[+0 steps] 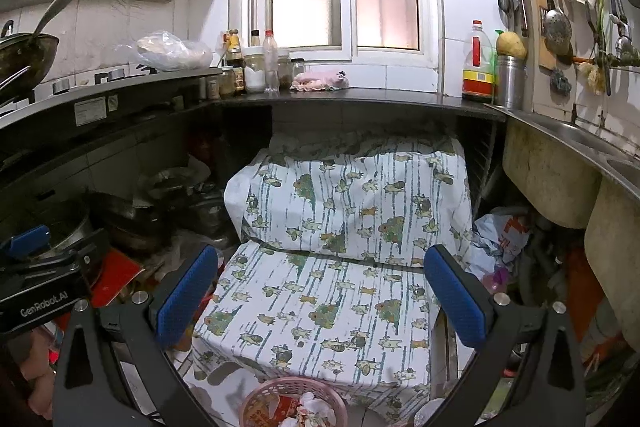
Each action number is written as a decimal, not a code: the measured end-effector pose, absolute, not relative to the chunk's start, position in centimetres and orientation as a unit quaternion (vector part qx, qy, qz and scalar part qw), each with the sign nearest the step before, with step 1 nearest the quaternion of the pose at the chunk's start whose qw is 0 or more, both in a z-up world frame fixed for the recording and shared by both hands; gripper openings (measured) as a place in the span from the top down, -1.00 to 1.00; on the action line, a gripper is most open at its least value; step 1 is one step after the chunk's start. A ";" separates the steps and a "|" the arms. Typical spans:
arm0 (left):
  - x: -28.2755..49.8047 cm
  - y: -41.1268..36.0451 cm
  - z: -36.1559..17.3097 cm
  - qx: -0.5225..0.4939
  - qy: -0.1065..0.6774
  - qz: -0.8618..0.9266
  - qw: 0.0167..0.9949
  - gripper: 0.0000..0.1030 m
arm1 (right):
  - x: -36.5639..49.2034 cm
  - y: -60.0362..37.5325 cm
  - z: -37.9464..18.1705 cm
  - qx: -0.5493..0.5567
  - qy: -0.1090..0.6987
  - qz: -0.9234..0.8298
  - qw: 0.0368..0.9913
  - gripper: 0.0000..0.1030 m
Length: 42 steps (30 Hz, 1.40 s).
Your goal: Collect trash
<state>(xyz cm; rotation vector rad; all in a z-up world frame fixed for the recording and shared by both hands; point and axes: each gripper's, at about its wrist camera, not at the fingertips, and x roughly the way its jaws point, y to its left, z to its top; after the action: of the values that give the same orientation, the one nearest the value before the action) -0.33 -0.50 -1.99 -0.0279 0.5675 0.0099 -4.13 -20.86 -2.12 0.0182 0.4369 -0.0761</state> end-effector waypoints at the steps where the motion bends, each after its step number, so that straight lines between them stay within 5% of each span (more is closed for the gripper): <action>1: -0.3 -0.5 -2.0 -0.014 0.282 0.003 0.959 -1.00 | -4.2 -20.8 -2.1 0.009 0.217 -0.038 0.976 -0.99; 42: -0.5 -1.2 -2.2 -0.010 0.285 0.010 0.958 -1.00 | -3.4 -21.4 -2.5 -0.011 0.214 -0.070 0.974 -0.99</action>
<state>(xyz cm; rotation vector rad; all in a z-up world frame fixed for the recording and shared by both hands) -0.49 -1.17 -2.22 -0.0198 0.5787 0.0200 -3.40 -21.44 -2.49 -0.0225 0.4308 -0.1404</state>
